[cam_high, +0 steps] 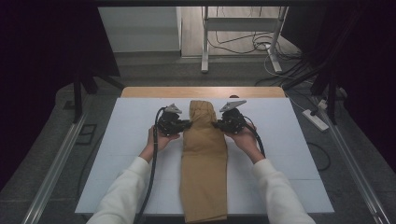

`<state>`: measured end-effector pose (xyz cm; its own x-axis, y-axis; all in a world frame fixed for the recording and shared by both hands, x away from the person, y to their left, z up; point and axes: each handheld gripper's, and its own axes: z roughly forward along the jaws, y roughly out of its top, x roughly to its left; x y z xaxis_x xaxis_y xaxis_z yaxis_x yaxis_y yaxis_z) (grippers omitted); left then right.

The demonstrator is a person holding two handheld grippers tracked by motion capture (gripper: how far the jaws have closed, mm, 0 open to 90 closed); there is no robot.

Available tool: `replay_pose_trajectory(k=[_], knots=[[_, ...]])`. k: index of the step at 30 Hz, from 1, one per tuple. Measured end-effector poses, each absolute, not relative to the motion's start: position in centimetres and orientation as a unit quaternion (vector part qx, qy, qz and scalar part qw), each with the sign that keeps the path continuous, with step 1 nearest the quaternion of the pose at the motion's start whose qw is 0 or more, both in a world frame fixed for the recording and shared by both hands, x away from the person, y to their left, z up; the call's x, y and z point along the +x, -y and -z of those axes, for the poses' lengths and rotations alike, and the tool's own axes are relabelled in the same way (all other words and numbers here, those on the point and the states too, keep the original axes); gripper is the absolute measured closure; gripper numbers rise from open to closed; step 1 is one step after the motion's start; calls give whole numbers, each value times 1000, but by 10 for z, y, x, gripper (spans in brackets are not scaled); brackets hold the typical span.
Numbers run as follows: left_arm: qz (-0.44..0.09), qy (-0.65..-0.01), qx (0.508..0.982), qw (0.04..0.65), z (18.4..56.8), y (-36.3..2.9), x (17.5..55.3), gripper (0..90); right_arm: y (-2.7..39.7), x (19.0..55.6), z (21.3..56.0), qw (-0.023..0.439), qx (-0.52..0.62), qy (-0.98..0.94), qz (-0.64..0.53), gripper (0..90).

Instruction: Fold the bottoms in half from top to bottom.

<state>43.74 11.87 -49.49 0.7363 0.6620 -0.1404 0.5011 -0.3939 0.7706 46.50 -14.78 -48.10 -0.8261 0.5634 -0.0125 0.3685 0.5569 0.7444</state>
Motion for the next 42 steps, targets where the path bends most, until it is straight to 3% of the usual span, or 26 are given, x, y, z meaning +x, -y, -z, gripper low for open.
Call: replay_pose_trajectory(k=[42], knots=[[-88, -334, 835, 429, 497, -119, 387, 824, 156, 413, 487, 82, 253, -877, -401, 833]])
